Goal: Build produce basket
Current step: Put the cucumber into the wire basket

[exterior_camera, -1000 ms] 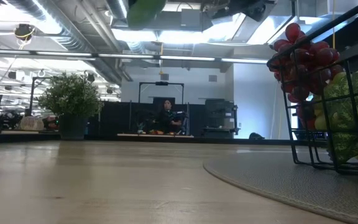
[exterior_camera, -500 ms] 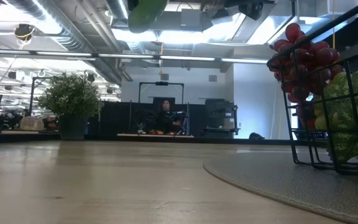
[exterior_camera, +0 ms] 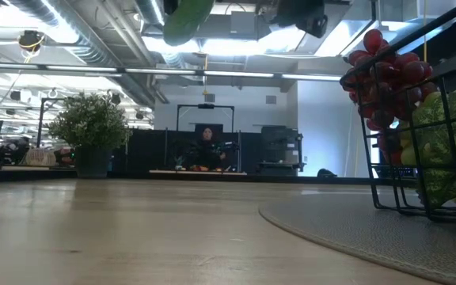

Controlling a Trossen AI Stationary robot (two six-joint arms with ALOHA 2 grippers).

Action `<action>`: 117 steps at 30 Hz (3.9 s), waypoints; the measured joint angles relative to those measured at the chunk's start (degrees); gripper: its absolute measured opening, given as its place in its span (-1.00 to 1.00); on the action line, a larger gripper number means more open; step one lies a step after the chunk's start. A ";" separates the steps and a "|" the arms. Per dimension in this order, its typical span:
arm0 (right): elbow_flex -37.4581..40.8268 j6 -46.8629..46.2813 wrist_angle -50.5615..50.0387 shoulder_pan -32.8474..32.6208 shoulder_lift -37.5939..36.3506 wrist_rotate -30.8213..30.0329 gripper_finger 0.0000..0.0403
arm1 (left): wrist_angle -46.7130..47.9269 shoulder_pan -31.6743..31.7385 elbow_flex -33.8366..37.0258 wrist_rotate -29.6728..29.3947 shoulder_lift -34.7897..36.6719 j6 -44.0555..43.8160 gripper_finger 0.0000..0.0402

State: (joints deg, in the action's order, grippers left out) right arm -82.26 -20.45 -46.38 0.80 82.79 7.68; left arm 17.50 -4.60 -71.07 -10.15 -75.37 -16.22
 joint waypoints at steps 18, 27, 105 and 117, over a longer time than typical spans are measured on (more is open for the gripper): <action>0.00 13.09 10.08 -1.59 3.91 -0.31 -0.40 | 1.51 1.28 0.02 0.79 0.03 1.89 -0.51; 0.00 15.99 19.02 -2.95 3.81 -10.27 -0.40 | 6.27 1.27 0.04 4.68 0.04 3.49 -0.51; 0.00 14.93 29.00 -2.93 9.15 -1.98 -0.36 | 7.98 1.20 0.07 6.35 -2.03 6.07 -0.51; -0.11 16.63 30.45 -2.95 9.27 -4.09 -0.06 | 6.05 1.22 -0.20 7.62 -2.12 7.60 -0.52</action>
State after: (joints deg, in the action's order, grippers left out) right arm -82.37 -3.81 -15.93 -2.15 92.05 3.59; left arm 23.55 -3.38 -71.26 -2.54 -77.49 -8.62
